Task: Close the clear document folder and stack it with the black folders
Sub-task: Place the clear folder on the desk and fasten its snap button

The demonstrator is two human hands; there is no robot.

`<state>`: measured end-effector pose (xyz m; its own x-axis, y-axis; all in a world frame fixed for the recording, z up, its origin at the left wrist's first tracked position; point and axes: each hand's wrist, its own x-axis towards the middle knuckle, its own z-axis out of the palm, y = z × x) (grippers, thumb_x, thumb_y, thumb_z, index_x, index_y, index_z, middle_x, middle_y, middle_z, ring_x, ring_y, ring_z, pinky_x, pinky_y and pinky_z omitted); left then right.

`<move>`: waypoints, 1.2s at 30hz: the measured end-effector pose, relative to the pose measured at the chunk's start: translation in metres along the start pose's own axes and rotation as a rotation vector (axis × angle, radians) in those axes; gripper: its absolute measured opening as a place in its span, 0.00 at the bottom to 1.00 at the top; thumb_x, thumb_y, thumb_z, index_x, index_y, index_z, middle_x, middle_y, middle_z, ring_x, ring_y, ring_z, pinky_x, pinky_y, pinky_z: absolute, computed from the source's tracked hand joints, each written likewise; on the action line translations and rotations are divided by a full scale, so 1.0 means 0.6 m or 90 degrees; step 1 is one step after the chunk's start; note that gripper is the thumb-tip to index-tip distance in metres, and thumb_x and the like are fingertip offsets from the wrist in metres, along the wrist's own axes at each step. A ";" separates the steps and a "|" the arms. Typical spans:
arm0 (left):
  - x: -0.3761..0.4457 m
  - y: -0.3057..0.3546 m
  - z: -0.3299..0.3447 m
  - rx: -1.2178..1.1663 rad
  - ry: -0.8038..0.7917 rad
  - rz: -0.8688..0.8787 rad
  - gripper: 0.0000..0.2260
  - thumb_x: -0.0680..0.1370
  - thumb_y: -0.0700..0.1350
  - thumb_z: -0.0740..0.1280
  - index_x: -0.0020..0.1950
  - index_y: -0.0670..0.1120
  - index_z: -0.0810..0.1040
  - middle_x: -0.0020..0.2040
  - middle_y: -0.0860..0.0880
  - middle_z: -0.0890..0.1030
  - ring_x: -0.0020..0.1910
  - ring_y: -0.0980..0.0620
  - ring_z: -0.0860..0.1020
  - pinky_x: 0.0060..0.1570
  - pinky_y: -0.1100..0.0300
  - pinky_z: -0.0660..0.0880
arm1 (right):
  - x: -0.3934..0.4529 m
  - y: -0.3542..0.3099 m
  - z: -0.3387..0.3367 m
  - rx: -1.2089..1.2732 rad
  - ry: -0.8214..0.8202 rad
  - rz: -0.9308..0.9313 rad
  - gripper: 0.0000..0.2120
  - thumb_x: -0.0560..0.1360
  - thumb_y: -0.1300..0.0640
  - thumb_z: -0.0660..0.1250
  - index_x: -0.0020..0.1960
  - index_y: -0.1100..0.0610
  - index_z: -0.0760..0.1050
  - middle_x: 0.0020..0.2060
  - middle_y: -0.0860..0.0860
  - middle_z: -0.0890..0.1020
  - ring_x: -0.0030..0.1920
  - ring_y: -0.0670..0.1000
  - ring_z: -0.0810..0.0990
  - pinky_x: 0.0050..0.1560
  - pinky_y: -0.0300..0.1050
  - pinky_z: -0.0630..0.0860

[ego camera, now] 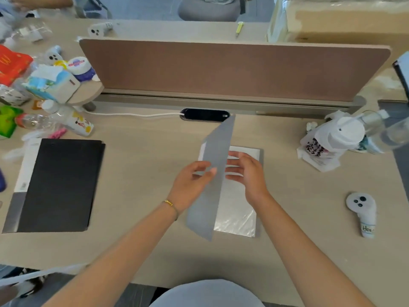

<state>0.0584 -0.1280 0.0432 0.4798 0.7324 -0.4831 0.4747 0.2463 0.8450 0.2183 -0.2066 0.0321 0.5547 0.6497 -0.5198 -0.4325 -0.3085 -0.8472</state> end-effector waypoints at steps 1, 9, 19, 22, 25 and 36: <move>0.008 -0.014 0.020 0.048 0.012 -0.001 0.16 0.75 0.58 0.74 0.60 0.56 0.81 0.59 0.54 0.82 0.54 0.51 0.82 0.53 0.57 0.79 | 0.002 -0.003 -0.015 0.010 0.009 0.022 0.18 0.84 0.51 0.55 0.54 0.58 0.82 0.42 0.54 0.87 0.39 0.53 0.85 0.38 0.45 0.82; 0.050 -0.096 0.124 0.409 -0.028 0.007 0.29 0.77 0.53 0.70 0.77 0.53 0.66 0.77 0.46 0.64 0.76 0.45 0.64 0.71 0.52 0.67 | 0.029 0.065 -0.156 -0.109 0.115 0.104 0.12 0.77 0.69 0.59 0.50 0.61 0.82 0.37 0.58 0.82 0.32 0.54 0.79 0.30 0.39 0.72; 0.062 -0.143 0.162 0.621 -0.053 -0.012 0.32 0.79 0.55 0.66 0.81 0.54 0.58 0.83 0.42 0.52 0.82 0.43 0.52 0.76 0.42 0.60 | 0.034 0.139 -0.230 -0.768 0.003 0.096 0.03 0.68 0.57 0.68 0.36 0.54 0.80 0.36 0.49 0.83 0.43 0.55 0.84 0.39 0.39 0.72; 0.059 -0.144 0.171 0.636 -0.051 -0.011 0.31 0.80 0.55 0.65 0.81 0.54 0.57 0.83 0.42 0.50 0.82 0.43 0.50 0.76 0.41 0.58 | 0.005 0.128 -0.214 -0.915 -0.059 0.086 0.08 0.72 0.52 0.67 0.43 0.55 0.79 0.41 0.55 0.81 0.48 0.60 0.83 0.40 0.43 0.73; 0.052 -0.145 0.175 0.666 -0.034 -0.001 0.31 0.80 0.55 0.64 0.81 0.54 0.56 0.83 0.42 0.49 0.82 0.43 0.48 0.77 0.39 0.54 | -0.011 0.133 -0.190 -1.057 -0.086 0.033 0.11 0.73 0.60 0.65 0.54 0.58 0.80 0.52 0.56 0.83 0.55 0.59 0.83 0.49 0.46 0.77; 0.059 -0.172 0.164 0.717 0.052 -0.008 0.38 0.79 0.68 0.58 0.83 0.55 0.49 0.84 0.42 0.46 0.83 0.43 0.41 0.75 0.30 0.48 | 0.013 0.143 -0.170 -1.208 -0.152 0.000 0.17 0.76 0.68 0.65 0.61 0.56 0.80 0.59 0.53 0.83 0.61 0.55 0.81 0.53 0.45 0.77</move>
<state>0.0992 -0.1900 -0.0835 0.4403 0.7833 -0.4389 0.8938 -0.4286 0.1317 0.2578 -0.2988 -0.0560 0.3883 0.6673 -0.6356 0.8923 -0.4447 0.0782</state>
